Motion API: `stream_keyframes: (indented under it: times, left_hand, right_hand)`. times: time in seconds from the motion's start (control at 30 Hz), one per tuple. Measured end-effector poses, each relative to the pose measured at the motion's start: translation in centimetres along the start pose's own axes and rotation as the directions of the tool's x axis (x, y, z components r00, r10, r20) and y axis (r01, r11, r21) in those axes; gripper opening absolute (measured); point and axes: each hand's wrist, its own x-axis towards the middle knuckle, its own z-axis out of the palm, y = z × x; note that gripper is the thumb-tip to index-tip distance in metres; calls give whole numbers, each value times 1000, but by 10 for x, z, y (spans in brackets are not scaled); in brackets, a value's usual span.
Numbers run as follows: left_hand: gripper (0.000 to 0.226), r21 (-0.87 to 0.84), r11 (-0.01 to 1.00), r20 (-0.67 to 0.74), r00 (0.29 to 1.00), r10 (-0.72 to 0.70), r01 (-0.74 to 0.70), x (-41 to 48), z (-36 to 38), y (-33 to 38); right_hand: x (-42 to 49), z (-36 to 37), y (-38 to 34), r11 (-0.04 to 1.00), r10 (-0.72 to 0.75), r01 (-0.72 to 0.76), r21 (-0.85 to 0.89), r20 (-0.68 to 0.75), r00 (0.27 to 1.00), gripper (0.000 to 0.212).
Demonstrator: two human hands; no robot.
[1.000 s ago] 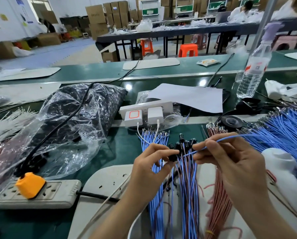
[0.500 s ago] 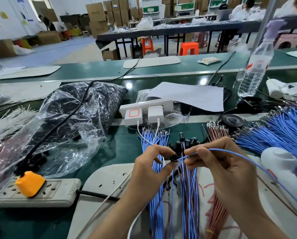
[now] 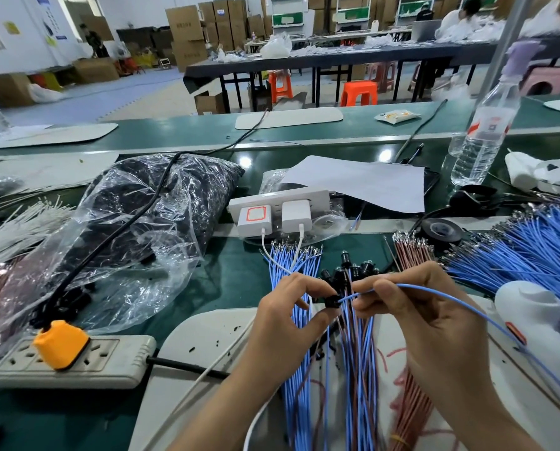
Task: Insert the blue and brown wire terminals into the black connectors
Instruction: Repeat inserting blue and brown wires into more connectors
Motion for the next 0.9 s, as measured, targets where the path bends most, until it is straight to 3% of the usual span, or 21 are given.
stream_keyframes:
  times: [0.33,0.47,0.67,0.77,0.9]
  left_hand:
    - [22,-32,999,16,1000,-12,12,0,0,4]
    - [19,-49,999,31,1000,1,0,0,0,4]
    - [16,-70,997,1,1000,16,-15,-2,4,8]
    - [25,-116,993,-5,1000,0,0,-2,5,9]
    - [12,-69,994,-23,997,78,-79,-1,4,8]
  right_hand:
    - [-2,2,2,999,-3,5,-35,67,998,11]
    - [-3,1,8,998,42,-39,-39,100,994,8]
    - [-3,5,22,980,104,-77,-182,143,984,11]
    - [-3,5,28,981,177,-165,-105,112,978,6]
    - [-3,4,31,969,247,-237,-77,174,953,34]
